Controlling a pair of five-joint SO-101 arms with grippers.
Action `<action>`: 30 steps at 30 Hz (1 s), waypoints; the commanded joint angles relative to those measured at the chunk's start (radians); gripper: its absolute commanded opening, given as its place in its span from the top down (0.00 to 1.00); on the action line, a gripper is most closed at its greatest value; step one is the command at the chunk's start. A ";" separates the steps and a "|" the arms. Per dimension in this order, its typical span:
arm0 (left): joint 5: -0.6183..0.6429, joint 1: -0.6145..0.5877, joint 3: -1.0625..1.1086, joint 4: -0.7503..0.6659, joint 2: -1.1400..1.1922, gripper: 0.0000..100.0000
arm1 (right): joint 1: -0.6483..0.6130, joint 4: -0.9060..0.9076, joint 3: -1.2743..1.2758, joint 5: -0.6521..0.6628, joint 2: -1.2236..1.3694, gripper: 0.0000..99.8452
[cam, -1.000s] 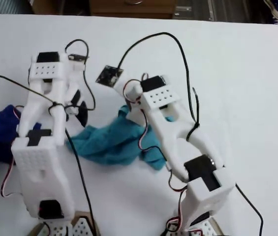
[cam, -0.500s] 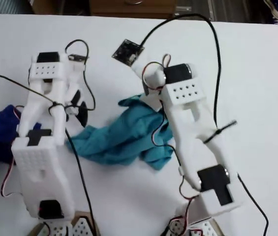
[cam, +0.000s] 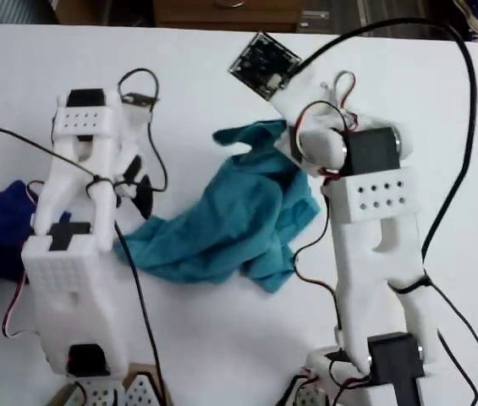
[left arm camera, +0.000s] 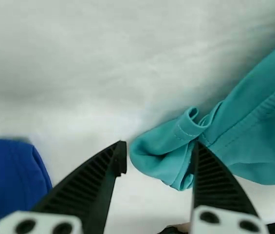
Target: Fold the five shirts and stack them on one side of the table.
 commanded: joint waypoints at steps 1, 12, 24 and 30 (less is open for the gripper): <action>-0.075 0.012 -0.054 0.018 -0.046 0.76 | 0.047 0.004 -0.017 0.008 -0.053 0.98; -0.275 0.146 -0.031 0.012 -0.115 0.76 | 0.234 -0.042 -0.008 -0.002 -0.054 0.98; -0.180 0.298 0.130 -0.123 0.061 0.77 | 0.271 -0.045 0.023 0.006 -0.061 0.98; -0.180 0.150 0.013 -0.123 0.120 0.90 | 0.380 -0.096 0.025 0.008 -0.061 0.98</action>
